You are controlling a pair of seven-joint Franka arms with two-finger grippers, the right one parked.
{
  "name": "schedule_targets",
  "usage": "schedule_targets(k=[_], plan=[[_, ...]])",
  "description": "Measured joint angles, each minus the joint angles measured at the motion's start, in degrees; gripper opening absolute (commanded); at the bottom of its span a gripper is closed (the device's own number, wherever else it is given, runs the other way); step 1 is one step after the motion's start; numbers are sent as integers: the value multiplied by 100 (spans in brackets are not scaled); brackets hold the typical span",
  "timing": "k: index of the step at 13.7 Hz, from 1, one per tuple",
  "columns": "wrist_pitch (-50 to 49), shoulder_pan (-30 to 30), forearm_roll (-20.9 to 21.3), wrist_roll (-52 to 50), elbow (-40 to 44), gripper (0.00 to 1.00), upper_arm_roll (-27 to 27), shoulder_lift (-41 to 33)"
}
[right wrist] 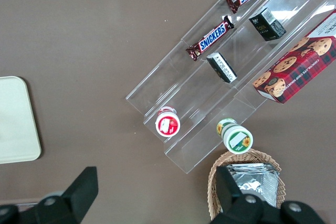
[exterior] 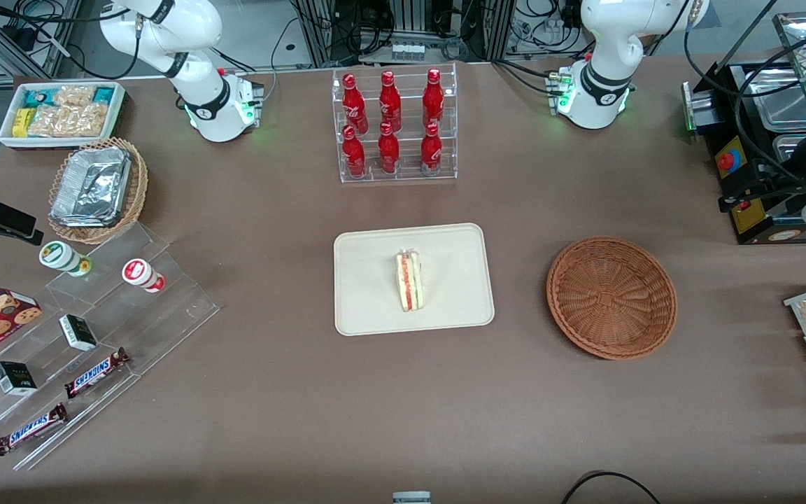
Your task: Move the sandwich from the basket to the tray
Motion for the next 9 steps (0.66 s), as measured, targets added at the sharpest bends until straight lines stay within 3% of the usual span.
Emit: schedule_targets(k=[9], plan=[[-11, 52, 27, -3, 186, 100, 43, 4]])
